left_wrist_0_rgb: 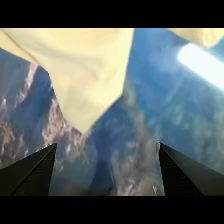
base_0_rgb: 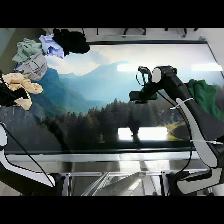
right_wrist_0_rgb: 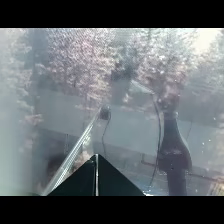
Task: Fold the shirts.
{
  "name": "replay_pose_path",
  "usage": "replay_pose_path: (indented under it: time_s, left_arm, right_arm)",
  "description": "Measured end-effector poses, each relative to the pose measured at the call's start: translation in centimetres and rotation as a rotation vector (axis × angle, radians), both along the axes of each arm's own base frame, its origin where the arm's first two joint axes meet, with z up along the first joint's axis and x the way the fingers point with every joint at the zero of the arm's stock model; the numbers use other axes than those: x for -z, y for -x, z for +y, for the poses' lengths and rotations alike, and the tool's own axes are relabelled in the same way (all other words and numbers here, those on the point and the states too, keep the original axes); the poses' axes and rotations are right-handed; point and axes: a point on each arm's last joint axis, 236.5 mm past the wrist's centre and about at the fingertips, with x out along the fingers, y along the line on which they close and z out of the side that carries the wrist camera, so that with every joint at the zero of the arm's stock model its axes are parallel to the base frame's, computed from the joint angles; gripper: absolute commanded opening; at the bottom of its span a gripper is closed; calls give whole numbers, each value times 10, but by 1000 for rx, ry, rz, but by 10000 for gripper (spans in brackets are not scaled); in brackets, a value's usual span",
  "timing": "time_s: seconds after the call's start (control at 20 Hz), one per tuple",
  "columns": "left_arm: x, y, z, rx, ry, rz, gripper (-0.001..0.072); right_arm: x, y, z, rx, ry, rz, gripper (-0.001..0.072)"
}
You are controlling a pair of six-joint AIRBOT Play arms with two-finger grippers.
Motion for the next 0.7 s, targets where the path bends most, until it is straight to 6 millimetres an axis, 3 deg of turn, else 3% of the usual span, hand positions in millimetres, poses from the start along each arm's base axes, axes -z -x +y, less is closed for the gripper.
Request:
replay_pose_path:
  time_s: [0.55, 0.6, 0.65, 0.7]
  left_arm:
    - [69, -36, 76, -96, 16, -59, 689]
    - [74, -40, 79, -102, 23, -81, 599]
    - [79, -45, 82, -112, 30, -107, 339]
    - [84, -47, 83, -120, 40, -124, 34]
  right_arm:
    - [0, 0, 0, 0, 0, 0, 21]
    - [0, 0, 0, 0, 0, 0, 22]
    - [0, 0, 0, 0, 0, 0, 22]
    - [0, 0, 0, 0, 0, 0, 22]
